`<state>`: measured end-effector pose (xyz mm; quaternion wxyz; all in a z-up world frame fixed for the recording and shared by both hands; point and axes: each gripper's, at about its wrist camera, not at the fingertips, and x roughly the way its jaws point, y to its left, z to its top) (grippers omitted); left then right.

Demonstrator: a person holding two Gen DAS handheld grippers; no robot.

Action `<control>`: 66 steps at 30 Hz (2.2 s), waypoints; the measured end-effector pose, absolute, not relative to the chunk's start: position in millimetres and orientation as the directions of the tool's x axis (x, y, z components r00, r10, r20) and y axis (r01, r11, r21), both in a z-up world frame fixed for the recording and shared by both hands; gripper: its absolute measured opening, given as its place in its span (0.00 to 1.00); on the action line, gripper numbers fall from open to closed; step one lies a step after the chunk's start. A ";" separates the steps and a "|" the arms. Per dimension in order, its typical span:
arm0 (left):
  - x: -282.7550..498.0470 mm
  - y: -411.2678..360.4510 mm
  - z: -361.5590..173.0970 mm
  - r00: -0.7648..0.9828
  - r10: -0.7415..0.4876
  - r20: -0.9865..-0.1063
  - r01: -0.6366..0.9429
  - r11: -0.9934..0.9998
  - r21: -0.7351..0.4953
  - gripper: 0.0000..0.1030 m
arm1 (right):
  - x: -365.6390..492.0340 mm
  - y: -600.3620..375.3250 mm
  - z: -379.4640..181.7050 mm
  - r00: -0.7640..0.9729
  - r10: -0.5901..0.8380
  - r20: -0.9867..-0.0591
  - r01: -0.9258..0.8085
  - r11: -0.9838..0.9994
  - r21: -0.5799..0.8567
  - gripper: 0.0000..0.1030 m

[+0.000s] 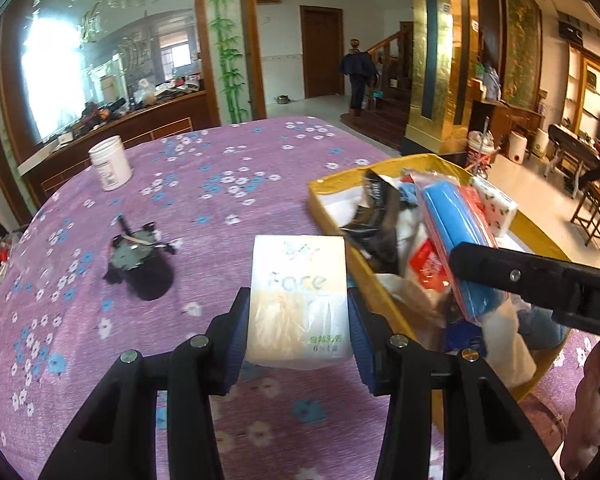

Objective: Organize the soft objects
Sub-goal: 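Carry the sponge pack with right toward the tray while left carries the Face tissue pack, then lower the Face pack into the tray with left while right lowers the sponge pack, open both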

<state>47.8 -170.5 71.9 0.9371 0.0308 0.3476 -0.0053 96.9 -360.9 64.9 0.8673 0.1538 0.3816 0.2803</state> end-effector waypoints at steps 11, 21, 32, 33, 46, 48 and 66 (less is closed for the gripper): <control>62.7 -213.3 76.0 0.744 -0.068 -0.665 0.115 0.993 0.027 0.43 | 101.3 -411.0 66.8 0.603 0.561 -0.567 -0.304 0.819 0.487 0.45; 75.8 -250.2 77.9 0.729 -0.138 -0.671 0.193 0.981 0.008 0.43 | 106.1 -439.8 62.7 0.621 0.518 -0.588 -0.251 0.843 0.477 0.45; 85.7 -288.8 64.5 0.695 -0.195 -0.692 0.273 0.962 0.003 0.43 | 111.6 -462.5 54.9 0.619 0.474 -0.626 -0.208 0.868 0.451 0.45; 86.8 -291.2 62.5 0.691 -0.199 -0.695 0.278 0.961 0.001 0.43 | 112.5 -462.9 54.1 0.618 0.471 -0.629 -0.205 0.870 0.449 0.45; 95.5 -293.3 48.3 0.663 -0.215 -0.717 0.292 0.956 -0.016 0.43 | 120.3 -459.1 45.9 0.597 0.462 -0.656 -0.204 0.878 0.433 0.45; 96.6 -293.5 47.0 0.661 -0.216 -0.719 0.293 0.956 -0.018 0.43 | 121.3 -458.2 44.2 0.595 0.458 -0.661 -0.203 0.881 0.428 0.45; 97.3 -297.3 40.4 0.648 -0.226 -0.727 0.300 0.954 -0.029 0.43 | 126.8 -448.9 36.5 0.576 0.444 -0.686 -0.198 0.891 0.410 0.45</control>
